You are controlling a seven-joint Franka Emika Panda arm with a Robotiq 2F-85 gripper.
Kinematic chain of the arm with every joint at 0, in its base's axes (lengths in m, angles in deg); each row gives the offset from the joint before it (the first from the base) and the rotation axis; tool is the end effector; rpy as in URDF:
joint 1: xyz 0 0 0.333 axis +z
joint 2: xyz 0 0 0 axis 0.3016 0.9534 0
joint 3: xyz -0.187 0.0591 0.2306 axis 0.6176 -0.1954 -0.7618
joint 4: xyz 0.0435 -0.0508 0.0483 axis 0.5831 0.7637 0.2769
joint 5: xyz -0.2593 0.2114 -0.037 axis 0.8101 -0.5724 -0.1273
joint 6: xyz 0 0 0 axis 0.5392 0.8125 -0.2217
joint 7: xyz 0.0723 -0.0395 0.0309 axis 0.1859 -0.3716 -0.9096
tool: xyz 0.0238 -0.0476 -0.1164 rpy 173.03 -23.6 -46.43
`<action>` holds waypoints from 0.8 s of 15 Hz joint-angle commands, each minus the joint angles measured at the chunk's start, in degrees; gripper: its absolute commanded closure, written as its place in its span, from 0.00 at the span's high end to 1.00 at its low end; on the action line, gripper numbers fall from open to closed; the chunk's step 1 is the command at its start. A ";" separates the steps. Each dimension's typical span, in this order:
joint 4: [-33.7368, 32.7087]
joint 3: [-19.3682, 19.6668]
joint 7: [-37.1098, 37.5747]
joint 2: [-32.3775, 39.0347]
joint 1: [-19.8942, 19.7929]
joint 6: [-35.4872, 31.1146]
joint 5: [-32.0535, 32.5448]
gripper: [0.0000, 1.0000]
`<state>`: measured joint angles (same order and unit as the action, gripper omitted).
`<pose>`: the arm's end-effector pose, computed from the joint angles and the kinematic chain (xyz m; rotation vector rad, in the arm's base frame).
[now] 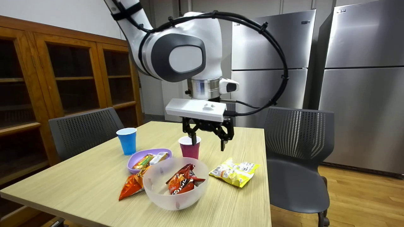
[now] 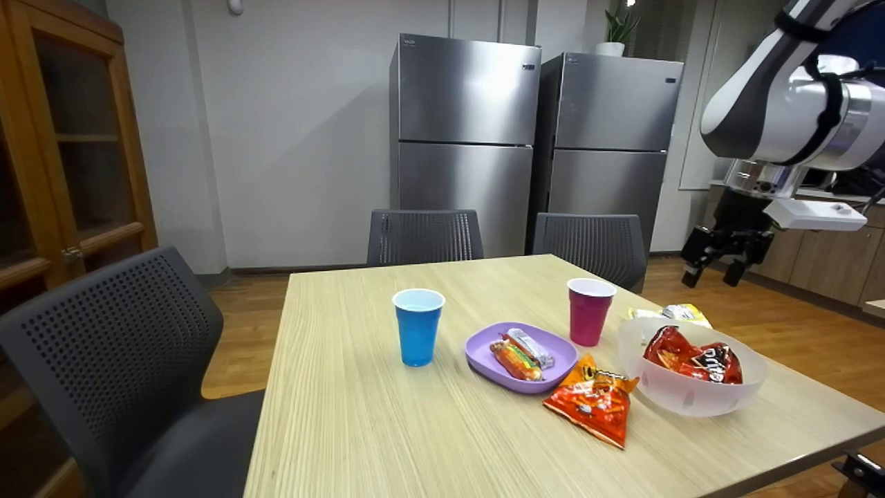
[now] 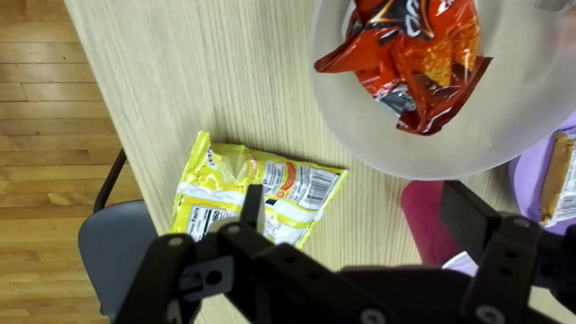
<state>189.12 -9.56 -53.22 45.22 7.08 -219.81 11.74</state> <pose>0.4009 -0.2100 0.2787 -3.1141 0.1416 -0.3137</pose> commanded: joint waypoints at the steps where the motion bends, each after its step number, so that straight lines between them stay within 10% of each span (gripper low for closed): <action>1: -8.89 -0.47 -9.77 7.37 -3.37 2.66 -7.85 1.00; 8: -22.79 -1.26 -13.29 20.34 -7.11 6.03 -11.14 1.00; 12: -28.89 -7.92 -9.53 25.86 -13.60 7.25 -5.46 1.00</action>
<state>166.24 -13.66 -64.55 66.77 -2.42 -215.41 3.56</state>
